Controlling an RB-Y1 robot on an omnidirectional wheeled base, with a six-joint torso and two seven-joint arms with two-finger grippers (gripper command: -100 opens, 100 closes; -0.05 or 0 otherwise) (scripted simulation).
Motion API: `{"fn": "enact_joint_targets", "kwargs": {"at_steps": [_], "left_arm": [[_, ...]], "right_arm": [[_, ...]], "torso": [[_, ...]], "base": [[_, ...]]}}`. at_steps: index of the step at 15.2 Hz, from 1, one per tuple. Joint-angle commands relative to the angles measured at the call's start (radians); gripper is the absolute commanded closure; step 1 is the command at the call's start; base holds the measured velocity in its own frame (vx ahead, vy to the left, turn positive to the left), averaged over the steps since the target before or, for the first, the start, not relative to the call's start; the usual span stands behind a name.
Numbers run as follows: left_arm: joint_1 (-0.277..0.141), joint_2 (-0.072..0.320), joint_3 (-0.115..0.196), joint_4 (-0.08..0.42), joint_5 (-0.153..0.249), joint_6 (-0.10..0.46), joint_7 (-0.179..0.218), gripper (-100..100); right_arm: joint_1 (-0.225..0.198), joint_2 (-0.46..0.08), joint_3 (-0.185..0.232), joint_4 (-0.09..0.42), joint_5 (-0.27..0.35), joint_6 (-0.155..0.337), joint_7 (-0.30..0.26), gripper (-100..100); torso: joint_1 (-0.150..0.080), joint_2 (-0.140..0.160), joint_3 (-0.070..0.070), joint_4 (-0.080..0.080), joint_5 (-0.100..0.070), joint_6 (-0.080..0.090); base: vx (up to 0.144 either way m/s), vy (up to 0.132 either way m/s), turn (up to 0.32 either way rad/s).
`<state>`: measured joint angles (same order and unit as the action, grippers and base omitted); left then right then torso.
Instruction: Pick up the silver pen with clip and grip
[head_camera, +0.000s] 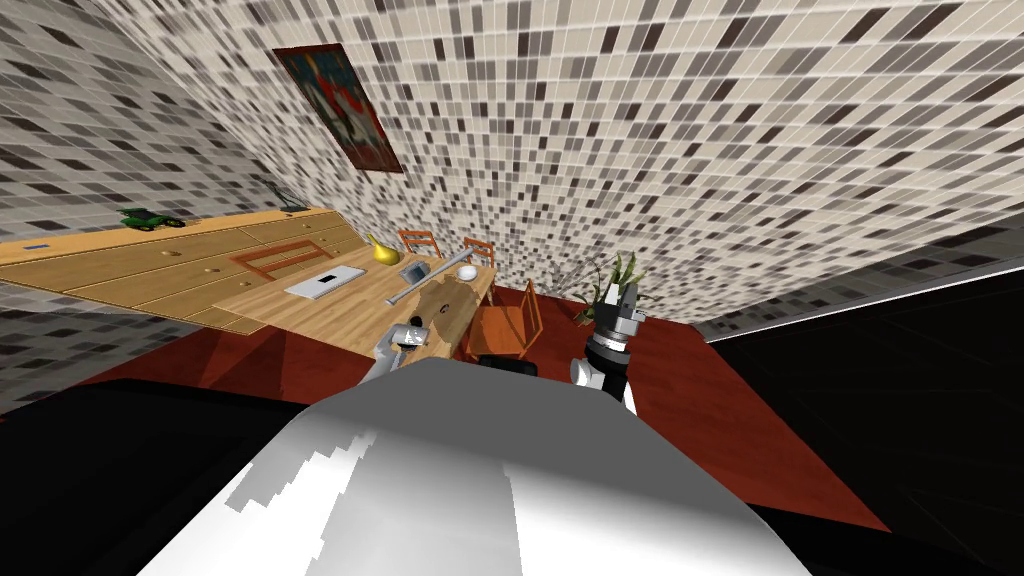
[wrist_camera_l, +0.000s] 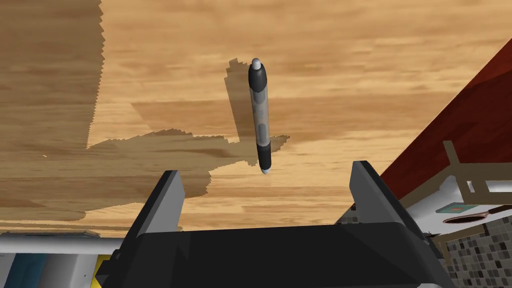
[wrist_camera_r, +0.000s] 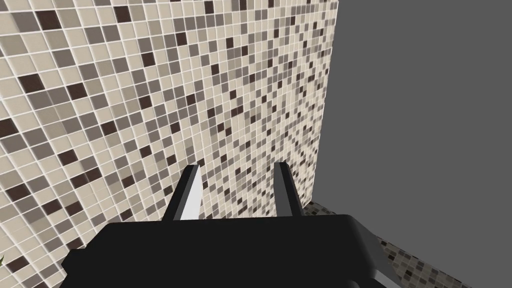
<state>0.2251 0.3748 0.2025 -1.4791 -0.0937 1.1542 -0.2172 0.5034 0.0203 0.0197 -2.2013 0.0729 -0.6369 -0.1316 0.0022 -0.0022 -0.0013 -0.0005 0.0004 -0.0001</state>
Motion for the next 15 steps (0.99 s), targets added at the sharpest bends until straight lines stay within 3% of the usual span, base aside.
{"fn": "enact_joint_targets", "kwargs": {"at_steps": [1, 5, 6, 11, 13, 14, 15], "left_arm": [[-0.005, -0.002, 0.002, 0.008, -0.002, 0.032, -0.003, -100], [-0.018, -0.005, 0.01, 0.044, -0.006, 0.105, -0.01, -100], [-0.014, -0.004, 0.008, 0.031, -0.005, 0.087, -0.009, -100], [-0.027, -0.009, 0.001, 0.119, -0.019, 0.016, 0.009, -100], [-0.027, -0.009, 0.001, 0.114, -0.019, 0.023, 0.008, -100], [-0.027, -0.009, 0.001, 0.117, -0.019, 0.018, 0.009, 100], [-0.027, -0.009, 0.001, 0.117, -0.019, 0.018, 0.009, 100]], "right_arm": [[0.0, 0.0, 0.0, 0.0, 0.0, 0.0, 0.0, 0], [0.0, 0.0, 0.0, 0.0, 0.0, 0.0, 0.0, 0], [0.0, 0.0, 0.0, 0.0, 0.0, 0.0, 0.0, 0], [0.0, 0.0, 0.0, 0.0, 0.0, 0.0, 0.0, 0], [0.0, 0.0, 0.0, 0.0, 0.0, 0.0, 0.0, 0], [0.0, 0.0, 0.0, 0.0, 0.0, 0.0, 0.0, 0], [0.0, 0.0, 0.0, 0.0, 0.0, 0.0, 0.0, 0]], "torso": [[0.0, 0.0, 0.0, 0.0, 0.0, 0.0], [0.0, 0.0, 0.0, 0.0, 0.0, 0.0], [0.0, 0.0, 0.0, 0.0, 0.0, 0.0], [-0.001, 0.002, 0.001, 0.0, 0.0, 0.0], [-0.001, 0.002, 0.001, 0.0, 0.0, 0.0], [-0.001, 0.002, 0.001, 0.0, 0.0, 0.0], [-0.002, 0.002, 0.001, 0.0, 0.0, 0.0]], "base": [[0.033, 0.032, -0.083], [0.032, 0.036, -0.134], [0.02, 0.024, -0.045], [0.008, 0.025, 0.004], [0.007, 0.02, 0.001], [0.002, 0.006, -0.001], [0.0, 0.0, 0.0]]}}
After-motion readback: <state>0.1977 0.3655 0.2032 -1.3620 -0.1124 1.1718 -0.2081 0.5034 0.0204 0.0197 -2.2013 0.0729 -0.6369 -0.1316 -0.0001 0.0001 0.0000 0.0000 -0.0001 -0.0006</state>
